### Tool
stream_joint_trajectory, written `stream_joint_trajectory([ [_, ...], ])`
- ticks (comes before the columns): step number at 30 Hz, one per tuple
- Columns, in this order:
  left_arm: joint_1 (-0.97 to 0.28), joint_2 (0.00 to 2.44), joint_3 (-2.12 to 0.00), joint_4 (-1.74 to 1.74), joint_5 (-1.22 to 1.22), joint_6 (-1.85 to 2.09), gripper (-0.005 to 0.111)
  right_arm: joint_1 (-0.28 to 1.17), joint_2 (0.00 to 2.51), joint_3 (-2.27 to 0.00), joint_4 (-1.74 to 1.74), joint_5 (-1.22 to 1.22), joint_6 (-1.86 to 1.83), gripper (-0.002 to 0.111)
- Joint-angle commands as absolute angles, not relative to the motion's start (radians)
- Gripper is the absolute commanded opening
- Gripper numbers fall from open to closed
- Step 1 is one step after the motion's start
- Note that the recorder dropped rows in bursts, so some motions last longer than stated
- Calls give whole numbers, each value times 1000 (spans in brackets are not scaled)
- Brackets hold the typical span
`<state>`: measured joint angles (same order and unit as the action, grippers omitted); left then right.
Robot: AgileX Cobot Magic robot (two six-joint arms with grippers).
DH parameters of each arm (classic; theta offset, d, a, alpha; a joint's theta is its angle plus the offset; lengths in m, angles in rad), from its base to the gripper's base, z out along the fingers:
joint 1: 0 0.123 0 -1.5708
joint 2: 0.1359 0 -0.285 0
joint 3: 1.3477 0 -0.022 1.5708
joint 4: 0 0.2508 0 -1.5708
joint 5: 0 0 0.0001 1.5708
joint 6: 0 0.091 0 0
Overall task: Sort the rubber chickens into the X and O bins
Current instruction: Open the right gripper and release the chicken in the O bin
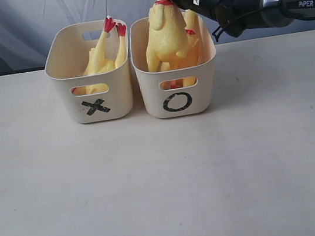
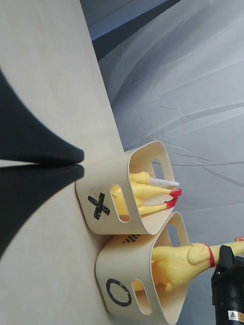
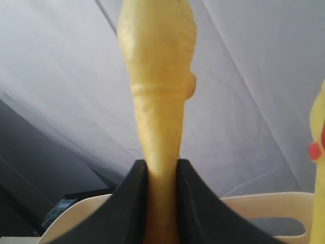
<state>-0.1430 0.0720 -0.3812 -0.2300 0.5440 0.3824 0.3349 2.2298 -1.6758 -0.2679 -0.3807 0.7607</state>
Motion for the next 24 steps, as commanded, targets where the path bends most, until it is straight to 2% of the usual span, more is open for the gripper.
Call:
stream_joint_trajectory([
  [1, -143, 65, -378, -234, 537, 377, 0, 340, 2243, -1672, -291, -323, 756, 14],
  [5, -143, 65, -378, -234, 537, 377, 0, 340, 2243, -1672, -291, -325, 756, 38],
  [7, -143, 65, -378, -234, 537, 377, 0, 340, 2243, -1672, -291, -327, 756, 43],
  [24, -143, 65, -378, -234, 537, 377, 0, 340, 2243, -1672, -291, -331, 756, 42],
])
